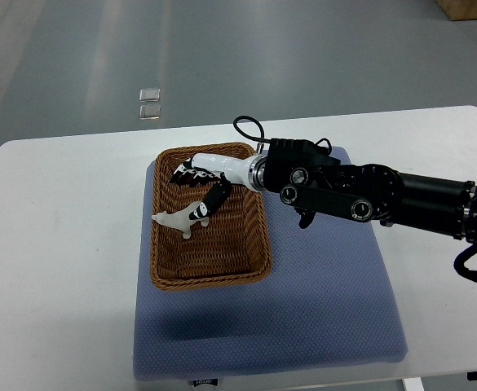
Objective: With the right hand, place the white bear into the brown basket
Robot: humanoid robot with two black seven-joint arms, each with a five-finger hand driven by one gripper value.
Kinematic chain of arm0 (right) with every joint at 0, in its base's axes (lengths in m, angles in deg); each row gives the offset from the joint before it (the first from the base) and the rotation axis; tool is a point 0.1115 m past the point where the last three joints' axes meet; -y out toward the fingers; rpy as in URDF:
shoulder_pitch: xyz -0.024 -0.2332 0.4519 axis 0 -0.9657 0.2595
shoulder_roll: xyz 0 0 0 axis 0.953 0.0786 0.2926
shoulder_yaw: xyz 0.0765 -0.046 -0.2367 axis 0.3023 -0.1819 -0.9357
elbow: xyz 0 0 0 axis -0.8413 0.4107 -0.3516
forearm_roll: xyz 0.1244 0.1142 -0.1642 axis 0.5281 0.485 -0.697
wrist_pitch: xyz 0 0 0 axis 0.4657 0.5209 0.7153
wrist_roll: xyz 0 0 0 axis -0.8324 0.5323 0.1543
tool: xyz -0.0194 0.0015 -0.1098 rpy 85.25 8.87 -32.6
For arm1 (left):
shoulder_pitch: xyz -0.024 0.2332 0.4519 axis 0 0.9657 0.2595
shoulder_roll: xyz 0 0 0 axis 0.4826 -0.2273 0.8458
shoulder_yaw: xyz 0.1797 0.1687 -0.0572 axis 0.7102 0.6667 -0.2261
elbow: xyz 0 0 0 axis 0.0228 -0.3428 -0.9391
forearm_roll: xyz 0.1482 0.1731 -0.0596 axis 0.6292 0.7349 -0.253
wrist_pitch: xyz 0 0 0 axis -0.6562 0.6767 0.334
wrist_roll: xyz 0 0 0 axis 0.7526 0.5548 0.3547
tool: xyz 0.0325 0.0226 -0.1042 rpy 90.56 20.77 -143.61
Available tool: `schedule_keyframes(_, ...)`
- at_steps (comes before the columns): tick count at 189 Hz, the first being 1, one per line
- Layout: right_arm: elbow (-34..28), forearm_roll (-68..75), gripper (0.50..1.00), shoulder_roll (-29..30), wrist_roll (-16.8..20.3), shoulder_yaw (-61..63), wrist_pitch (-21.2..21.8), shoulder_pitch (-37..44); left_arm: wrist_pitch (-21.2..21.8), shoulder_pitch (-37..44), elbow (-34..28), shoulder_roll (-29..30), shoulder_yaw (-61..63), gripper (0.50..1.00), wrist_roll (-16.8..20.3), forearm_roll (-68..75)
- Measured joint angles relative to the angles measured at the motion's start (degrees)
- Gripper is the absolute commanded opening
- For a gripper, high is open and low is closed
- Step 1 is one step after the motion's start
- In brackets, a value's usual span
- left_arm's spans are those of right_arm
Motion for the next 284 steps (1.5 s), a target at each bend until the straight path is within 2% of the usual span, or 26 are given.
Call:
schedule_keyframes(24,-0.1,0.7,0.834,-2.8,-0.6,1.9,0.0,2.4,0.0,0.0,0.0,0.0,0.0,1.000,0.0,0.0)
schedule_keyframes(58,-0.1,1.1,0.850,-6.2,-1.2,12.3,-0.3,1.4,0.0,0.0,0.0,0.0,0.0,1.000,0.0,0.0)
schedule_keyframes(84,0.0,2.2,0.860,-6.6,-2.3,27.5,-0.5,-6.2,0.0,0.0,0.0,0.0,0.0,1.000,0.0,0.0)
schedule_keyframes(95,0.0,2.9,0.864,-6.0,-3.3,34.9,-0.5,-10.1,0.0,0.0,0.0,0.0,0.1,1.000,0.0,0.0)
schedule_keyframes(106,0.0,4.5,0.893,-5.3,-4.7,41.3,-0.5,-13.6,0.0,0.0,0.1,0.0,0.1,1.000,0.0,0.0)
schedule_keyframes(121,0.0,8.5,0.895,-3.4,-6.5,48.1,-0.4,-17.8,0.0,0.0,0.2,0.0,0.1,1.000,0.0,0.0)
schedule_keyframes(155,0.3,20.5,0.926,-1.3,-8.6,55.7,-0.1,-24.2,0.0,0.0,0.1,0.0,0.1,1.000,0.0,0.0)
schedule_keyframes(185,1.5,29.0,0.926,-1.2,-9.6,56.7,0.5,-27.5,0.0,0.0,0.1,0.0,0.1,1.000,0.0,0.0)
schedule_keyframes(203,3.8,33.3,0.926,-1.1,-11.1,57.2,2.6,-28.6,0.0,0.0,0.1,0.0,0.1,1.000,0.0,0.0)
schedule_keyframes(246,11.1,41.5,0.926,-0.8,-17.9,57.8,9.8,-29.7,0.0,0.0,0.2,0.0,0.0,1.000,0.0,0.0)
schedule_keyframes(284,11.9,45.2,0.926,-0.6,-18.7,57.8,14.7,-29.9,0.0,0.0,0.2,0.0,0.1,1.000,0.0,0.0)
